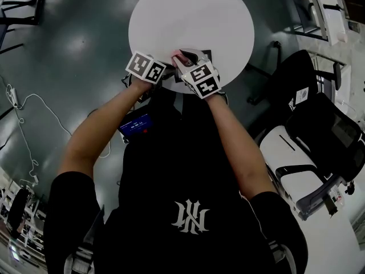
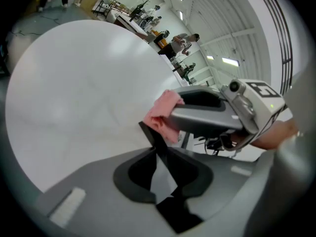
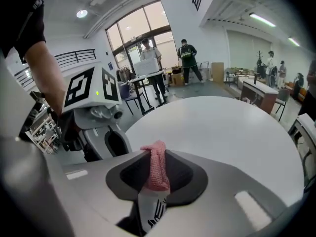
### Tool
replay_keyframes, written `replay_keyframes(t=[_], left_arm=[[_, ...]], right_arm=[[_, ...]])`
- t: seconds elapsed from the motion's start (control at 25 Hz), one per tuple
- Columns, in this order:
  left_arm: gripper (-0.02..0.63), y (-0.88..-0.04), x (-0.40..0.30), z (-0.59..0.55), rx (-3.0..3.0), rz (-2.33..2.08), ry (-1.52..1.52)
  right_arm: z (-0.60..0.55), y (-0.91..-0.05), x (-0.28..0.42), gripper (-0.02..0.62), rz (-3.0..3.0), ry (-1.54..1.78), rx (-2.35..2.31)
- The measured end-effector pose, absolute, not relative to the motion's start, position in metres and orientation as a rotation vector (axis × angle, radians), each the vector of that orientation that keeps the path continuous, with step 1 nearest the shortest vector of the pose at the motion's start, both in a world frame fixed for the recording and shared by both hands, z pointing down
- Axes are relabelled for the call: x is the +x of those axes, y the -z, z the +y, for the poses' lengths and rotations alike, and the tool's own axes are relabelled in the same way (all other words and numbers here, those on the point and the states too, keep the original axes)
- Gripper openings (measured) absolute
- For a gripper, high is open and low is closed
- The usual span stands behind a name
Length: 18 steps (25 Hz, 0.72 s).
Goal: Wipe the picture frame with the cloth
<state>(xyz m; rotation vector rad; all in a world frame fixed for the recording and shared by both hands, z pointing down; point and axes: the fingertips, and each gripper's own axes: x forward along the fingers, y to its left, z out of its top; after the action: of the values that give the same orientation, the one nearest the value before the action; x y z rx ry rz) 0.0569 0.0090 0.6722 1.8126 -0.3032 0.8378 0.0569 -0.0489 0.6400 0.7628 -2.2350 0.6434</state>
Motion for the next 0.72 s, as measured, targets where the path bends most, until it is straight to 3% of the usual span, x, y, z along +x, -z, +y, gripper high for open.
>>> replay_keyframes(t=[0.72], left_arm=[[0.066,-0.673,0.056,0.009,1.815,-0.303,-0.838]], right_arm=[[-0.032,-0.66,0.069,0.077,-2.156,-0.449,0.652]])
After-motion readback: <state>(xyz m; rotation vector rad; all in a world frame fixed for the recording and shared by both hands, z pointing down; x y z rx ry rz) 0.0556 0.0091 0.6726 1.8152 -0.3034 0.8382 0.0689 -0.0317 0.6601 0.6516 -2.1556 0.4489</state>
